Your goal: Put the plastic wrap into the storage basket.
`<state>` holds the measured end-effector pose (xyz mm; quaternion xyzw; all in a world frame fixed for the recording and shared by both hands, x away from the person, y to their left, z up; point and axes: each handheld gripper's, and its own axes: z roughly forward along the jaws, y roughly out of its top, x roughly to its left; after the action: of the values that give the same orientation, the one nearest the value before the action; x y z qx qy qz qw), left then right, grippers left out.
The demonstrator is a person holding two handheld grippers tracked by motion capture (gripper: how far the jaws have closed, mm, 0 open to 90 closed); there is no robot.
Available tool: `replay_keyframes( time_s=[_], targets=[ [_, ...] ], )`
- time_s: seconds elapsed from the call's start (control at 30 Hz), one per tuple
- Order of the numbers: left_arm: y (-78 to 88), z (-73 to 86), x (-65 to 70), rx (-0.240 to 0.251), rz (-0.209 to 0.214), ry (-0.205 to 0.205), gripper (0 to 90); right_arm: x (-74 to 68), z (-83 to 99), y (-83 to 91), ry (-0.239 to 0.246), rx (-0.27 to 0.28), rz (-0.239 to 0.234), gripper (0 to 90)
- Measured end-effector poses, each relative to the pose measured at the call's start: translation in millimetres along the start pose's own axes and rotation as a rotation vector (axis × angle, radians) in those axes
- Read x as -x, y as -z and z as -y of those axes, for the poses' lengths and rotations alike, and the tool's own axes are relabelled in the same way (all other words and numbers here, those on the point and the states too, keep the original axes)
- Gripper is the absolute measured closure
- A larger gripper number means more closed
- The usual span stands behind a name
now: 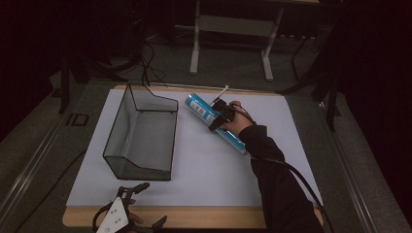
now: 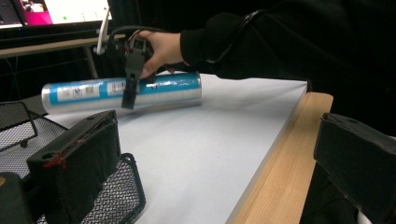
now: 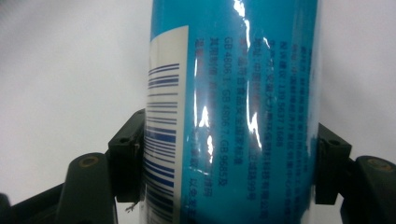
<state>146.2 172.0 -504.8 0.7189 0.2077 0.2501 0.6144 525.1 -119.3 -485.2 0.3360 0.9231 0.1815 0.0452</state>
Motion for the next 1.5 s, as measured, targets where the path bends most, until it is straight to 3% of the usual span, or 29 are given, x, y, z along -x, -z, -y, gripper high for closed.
replay_keyframes(
  time_s=[0.2, 0.37, 0.47, 0.67, 0.83, 0.9, 1.0, 1.13, 1.23, 1.4, 1.5],
  targets=[
    [-0.2, -0.1, -0.4, 0.004, -0.003, 0.006, 1.1, 2.6, -2.1, 25.0, -0.064, 0.063, -0.004, 31.3],
    [-0.7, 0.1, -0.4, 0.003, -0.007, 0.006, 1.1, 0.2, -2.1, 41.8, -0.088, 0.122, 0.000, 31.4],
    [-0.9, 0.0, -0.6, 0.002, -0.010, 0.004, 1.1, -1.3, -2.8, 53.6, -0.122, 0.193, -0.033, 31.4],
    [-0.9, 0.1, -0.7, 0.001, -0.014, 0.001, 1.1, -7.3, -5.1, 77.8, -0.164, 0.345, -0.031, 31.4],
    [-2.0, 0.1, -0.7, 0.000, -0.015, 0.001, 1.1, -13.9, -6.7, 94.1, -0.198, 0.441, -0.077, 31.4],
    [-2.4, -0.1, -0.7, 0.000, -0.014, -0.001, 1.1, -18.9, -8.1, 98.0, -0.203, 0.467, -0.063, 31.4],
    [-2.8, 0.0, -0.8, 0.000, -0.013, -0.002, 1.2, -25.3, -9.9, 104.0, -0.219, 0.526, -0.100, 31.4],
    [-2.9, -0.1, -0.9, 0.000, -0.011, -0.005, 1.1, -35.4, -14.3, 110.1, -0.234, 0.588, -0.105, 31.4],
    [-2.6, -0.2, -0.9, 0.000, -0.011, -0.007, 1.1, -41.4, -16.3, 111.1, -0.254, 0.629, -0.147, 31.4],
    [-2.1, -0.4, -0.5, 0.001, -0.011, -0.010, 1.1, -53.5, -20.0, 109.6, -0.254, 0.695, -0.149, 31.5],
    [-1.8, -0.4, -0.3, 0.001, -0.012, -0.010, 1.1, -59.8, -22.2, 107.8, -0.264, 0.730, -0.182, 31.5]
  ],
)
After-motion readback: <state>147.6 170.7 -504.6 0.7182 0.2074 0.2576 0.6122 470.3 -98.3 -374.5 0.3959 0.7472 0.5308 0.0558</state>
